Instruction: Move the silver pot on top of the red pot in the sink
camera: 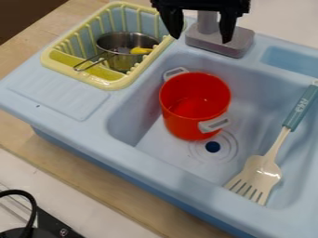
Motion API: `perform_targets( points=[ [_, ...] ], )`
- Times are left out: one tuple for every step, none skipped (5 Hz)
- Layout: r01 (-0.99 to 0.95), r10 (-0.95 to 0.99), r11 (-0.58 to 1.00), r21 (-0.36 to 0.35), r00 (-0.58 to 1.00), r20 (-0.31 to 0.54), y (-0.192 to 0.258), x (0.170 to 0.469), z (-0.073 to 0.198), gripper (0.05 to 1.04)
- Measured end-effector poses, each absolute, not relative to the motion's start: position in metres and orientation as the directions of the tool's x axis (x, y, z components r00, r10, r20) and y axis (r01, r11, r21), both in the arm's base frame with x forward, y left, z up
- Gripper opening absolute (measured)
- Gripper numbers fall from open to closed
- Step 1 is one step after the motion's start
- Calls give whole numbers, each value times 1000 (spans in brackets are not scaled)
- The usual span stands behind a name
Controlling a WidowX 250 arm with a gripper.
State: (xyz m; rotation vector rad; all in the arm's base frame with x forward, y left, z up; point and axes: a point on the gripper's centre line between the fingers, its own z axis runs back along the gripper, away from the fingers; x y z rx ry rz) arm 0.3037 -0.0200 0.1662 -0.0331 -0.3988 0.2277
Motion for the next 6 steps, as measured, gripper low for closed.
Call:
perform_targets(
  points=[
    [-216,226,974,-69,908,354,-20,301,157,997],
    [-229,240,971,-74,905,352,-17,303,156,997],
    [-278,286,958,-74,892,350,-11,303,156,997],
    [-319,321,946,-63,887,333,3,301,161,997],
    [-296,278,955,9,908,312,28,295,163,997],
    [-483,455,875,8,830,322,66,290,166,997]
  ],
)
